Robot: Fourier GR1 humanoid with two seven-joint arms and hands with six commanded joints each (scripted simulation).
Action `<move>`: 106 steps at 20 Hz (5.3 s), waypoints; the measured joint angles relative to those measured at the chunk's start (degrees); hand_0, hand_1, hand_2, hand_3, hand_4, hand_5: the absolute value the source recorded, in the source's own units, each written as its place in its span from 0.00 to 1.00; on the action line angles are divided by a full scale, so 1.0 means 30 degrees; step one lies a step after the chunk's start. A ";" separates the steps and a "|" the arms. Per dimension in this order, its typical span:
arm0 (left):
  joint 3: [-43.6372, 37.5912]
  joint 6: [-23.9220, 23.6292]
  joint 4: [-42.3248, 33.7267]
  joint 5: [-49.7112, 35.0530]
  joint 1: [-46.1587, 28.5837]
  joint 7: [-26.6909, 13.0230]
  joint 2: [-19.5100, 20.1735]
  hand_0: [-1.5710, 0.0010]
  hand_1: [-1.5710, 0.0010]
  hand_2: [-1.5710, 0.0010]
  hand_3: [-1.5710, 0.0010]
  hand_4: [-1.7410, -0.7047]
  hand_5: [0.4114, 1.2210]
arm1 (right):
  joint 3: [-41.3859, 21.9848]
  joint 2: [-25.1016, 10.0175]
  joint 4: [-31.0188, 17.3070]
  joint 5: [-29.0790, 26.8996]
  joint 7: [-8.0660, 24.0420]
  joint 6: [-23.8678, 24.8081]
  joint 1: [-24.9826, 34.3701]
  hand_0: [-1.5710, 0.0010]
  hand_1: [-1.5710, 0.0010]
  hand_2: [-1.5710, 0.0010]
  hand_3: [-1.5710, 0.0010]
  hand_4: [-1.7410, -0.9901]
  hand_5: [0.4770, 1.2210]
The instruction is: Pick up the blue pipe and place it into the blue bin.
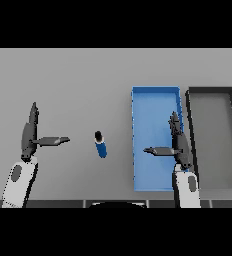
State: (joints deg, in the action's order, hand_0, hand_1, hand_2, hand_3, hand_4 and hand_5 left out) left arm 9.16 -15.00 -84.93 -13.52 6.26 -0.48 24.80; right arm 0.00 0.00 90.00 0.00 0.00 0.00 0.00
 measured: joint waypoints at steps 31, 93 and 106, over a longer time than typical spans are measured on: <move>0.6069 0.9420 -0.2890 0.1375 -0.1146 0.0950 0.2393 1.00 1.00 1.00 1.00 0.60 0.04 | -0.1667 -0.2609 0.2181 0.2249 -0.2115 -0.1681 -0.1754 1.00 1.00 1.00 1.00 0.63 0.19; 0.7956 0.8602 -0.1631 0.1816 0.3695 0.0824 -0.5034 0.00 0.00 0.00 0.08 0.01 1.00 | -0.1820 -0.5208 0.6736 -0.4404 0.0795 -0.6640 -0.0772 1.00 1.00 1.00 1.00 0.62 0.06; 0.7771 0.9112 -0.1198 0.1720 0.4031 0.0846 -0.5183 0.00 0.00 0.00 0.08 0.01 1.00 | -0.5203 -0.6375 0.7778 -0.6378 0.5266 -0.9570 0.5852 1.00 1.00 1.00 1.00 0.63 0.07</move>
State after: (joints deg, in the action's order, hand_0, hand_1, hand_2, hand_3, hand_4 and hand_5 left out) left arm 32.47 12.33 -88.52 -8.36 18.36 2.06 9.26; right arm -15.61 -19.12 113.33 -19.13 15.80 -28.71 17.56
